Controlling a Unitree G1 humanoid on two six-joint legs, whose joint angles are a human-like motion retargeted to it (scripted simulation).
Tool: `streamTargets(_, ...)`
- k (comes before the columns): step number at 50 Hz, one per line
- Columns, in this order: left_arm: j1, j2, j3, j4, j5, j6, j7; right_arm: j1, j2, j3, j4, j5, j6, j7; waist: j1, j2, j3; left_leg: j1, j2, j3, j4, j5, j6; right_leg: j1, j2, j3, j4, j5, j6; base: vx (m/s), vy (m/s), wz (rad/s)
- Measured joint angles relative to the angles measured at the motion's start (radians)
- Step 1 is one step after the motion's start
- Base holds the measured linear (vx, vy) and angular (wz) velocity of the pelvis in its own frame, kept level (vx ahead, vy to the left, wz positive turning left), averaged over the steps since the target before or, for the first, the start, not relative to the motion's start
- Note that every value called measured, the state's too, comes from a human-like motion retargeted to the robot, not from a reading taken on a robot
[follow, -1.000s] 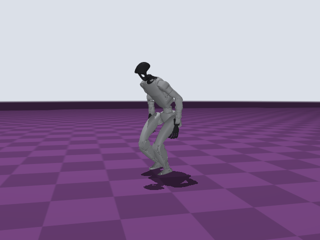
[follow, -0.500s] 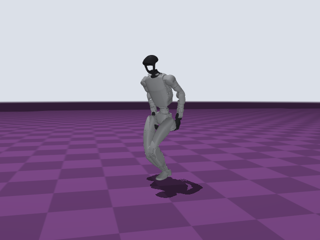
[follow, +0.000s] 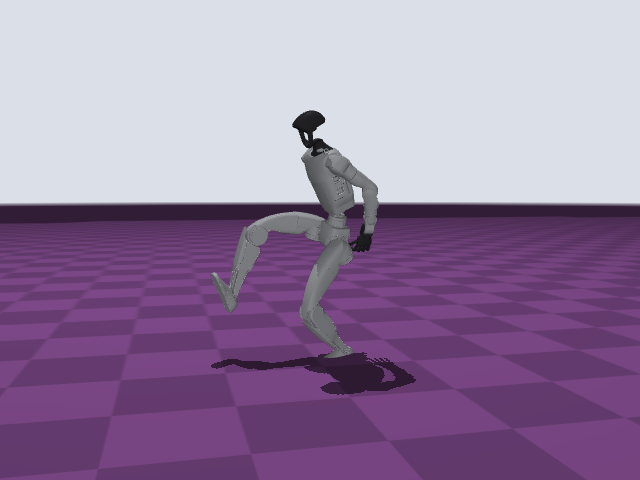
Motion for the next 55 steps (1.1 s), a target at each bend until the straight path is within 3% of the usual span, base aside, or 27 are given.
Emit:
streamTargets(3,0.005,0.026,0.022,-0.068,0.04,-0.04,0.041,-0.03,0.002,0.018,0.019,-0.087,-0.032,0.0,0.157,-0.005,-0.045,-0.068,0.124,0.029,0.086,-0.038,-0.01,0.062,-0.001,-0.093,-0.342,0.015,-0.008,-0.14,0.03,-2.14)
streamTargets(5,0.018,0.043,0.031,-0.099,0.051,-0.053,0.057,-0.042,-0.001,0.028,0.026,-0.129,-0.051,-0.005,0.221,-0.014,-0.075,-0.085,0.165,0.038,0.128,-0.045,-0.003,0.11,-0.026,-0.111,-0.368,0.029,-0.009,-0.01,0.02,-0.96)
streamTargets(9,0.02,0.028,0.011,-0.109,0.036,-0.048,0.027,-0.087,-0.02,0.043,0.037,-0.174,-0.072,-0.022,0.232,-0.025,-0.06,-0.038,0.129,0.063,0.128,-0.051,0.038,0.192,-0.15,-0.036,-0.005,0.037,-0.001,0.12,-0.01,0.39)
streamTargets(12,0.04,-0.007,-0.022,-0.121,0.008,-0.026,-0.05,-0.104,-0.043,0.035,0.021,-0.182,-0.062,-0.028,0.162,-0.066,-0.022,0.015,0.029,0.119,0.058,-0.051,0.084,0.264,-0.221,0.049,0.387,0.102,0.034,0.1,-0.04,0.7)
streamTargets(14,0.061,-0.029,-0.04,-0.137,-0.005,-0.001,-0.104,-0.103,-0.055,0.024,0.002,-0.18,-0.048,-0.028,0.107,-0.118,-0.016,0.027,-0.051,0.16,-0.017,-0.045,0.106,0.3,-0.191,0.081,0.626,0.144,0.087,0.03,-0.02,0.11)
streamTargets(17,0.088,-0.053,-0.06,-0.162,-0.016,0.03,-0.172,-0.087,-0.065,0.002,-0.02,-0.174,-0.033,-0.016,0.04,-0.192,-0.036,0.031,-0.122,0.225,-0.142,-0.009,0.123,0.312,-0.073,0.044,0.884,0.201,0.161,0.0,-0.09,-0.55)
streamTargets(20,0.106,-0.077,-0.07,-0.165,-0.019,0.054,-0.22,-0.057,-0.061,-0.023,-0.018,-0.173,-0.019,-0.003,-0.007,-0.241,-0.063,0.054,-0.131,0.292,-0.227,0.016,0.12,0.287,0.003,-0.056,0.995,0.254,0.162,0.03,-0.15,-0.92)
streamTargets(25,0.106,-0.114,-0.067,-0.123,0.007,0.062,-0.263,-0.022,-0.026,-0.055,0.041,-0.21,-0.022,0.029,-0.107,-0.273,-0.099,0.152,-0.112,0.394,-0.294,0.025,0.107,0.313,-0.011,-0.052,0.873,0.219,0.162,0.2,-0.11,-0.69)
streamTargets(30,0.07,-0.139,-0.074,-0.062,0.074,0.019,-0.264,-0.02,0.019,-0.054,0.113,-0.262,-0.063,0.061,-0.221,-0.261,-0.112,0.27,-0.062,0.475,-0.297,-0.029,0.095,0.428,-0.194,0.027,0.483,0.1,0.158,0.37,-0.15,-0.53)
streamTargets(33,0.041,-0.128,-0.082,-0.045,0.119,-0.029,-0.23,-0.024,0.028,-0.032,0.133,-0.296,-0.102,0.056,-0.269,-0.238,-0.131,0.319,-0.007,0.509,-0.305,-0.051,0.086,0.5,-0.299,0.016,0.219,0.02,0.107,0.39,-0.33,-0.62)
streamTargets(37,0.01,-0.112,-0.063,-0.018,0.17,-0.08,-0.165,-0.029,0.035,-0.003,0.137,-0.33,-0.141,0.045,-0.301,-0.186,-0.168,0.382,0.095,0.542,-0.298,-0.051,0.044,0.605,-0.317,-0.012,-0.029,-0.007,0.082,0.46,-0.42,-0.67)
streamTargets(40,-0.002,-0.107,-0.037,0.023,0.19,-0.087,-0.131,-0.036,0.04,0.01,0.135,-0.357,-0.163,0.05,-0.333,-0.169,-0.186,0.494,0.179,0.607,-0.267,-0.046,0.022,0.738,-0.297,-0.03,-0.065,-0.004,0.074,0.58,-0.49,-0.3)
streamTargets(42,-0.003,-0.11,-0.015,0.06,0.193,-0.076,-0.126,-0.048,0.044,0.025,0.138,-0.378,-0.17,0.06,-0.335,-0.16,-0.185,0.561,0.266,0.609,-0.205,0.02,0.008,0.837,-0.232,-0.043,-0.056,-0.011,0.051,0.63,-0.57,-0.52)
streamTargets(46,-0.012,-0.123,0.022,0.111,0.194,-0.033,-0.164,-0.087,0.039,0.069,0.142,-0.427,-0.166,0.082,-0.246,-0.14,-0.152,0.563,0.46,0.473,0.018,0.178,0.045,1.032,0.012,-0.055,-0.096,-0.035,-0.026,0.63,-0.64,-1.33)
streamTargets(48,-0.033,-0.122,0.024,0.107,0.197,-0.013,-0.211,-0.114,0.022,0.088,0.131,-0.453,-0.159,0.092,-0.151,-0.115,-0.118,0.499,0.504,0.365,0.137,0.189,0.086,1.131,0.158,-0.044,-0.158,-0.035,-0.064,0.68,-0.55,-1.97)
streamTargets(51,-0.077,-0.111,0.002,0.066,0.202,0.001,-0.287,-0.154,-0.021,0.097,0.098,-0.492,-0.149,0.108,-0.003,-0.092,-0.09,0.362,0.391,0.292,0.189,0.088,0.137,1.261,0.284,0.014,-0.242,-0.026,-0.082,0.76,-0.37,-1.63)
streamTargets(55,-0.107,-0.091,-0.025,0.007,0.209,-0.004,-0.312,-0.177,-0.068,0.073,0.071,-0.518,-0.144,0.123,0.079,-0.149,-0.101,0.231,0.064,0.349,-0.002,-0.005,0.185,1.365,0.259,0.115,-0.225,-0.01,-0.009,0.82,-0.23,-0.31)
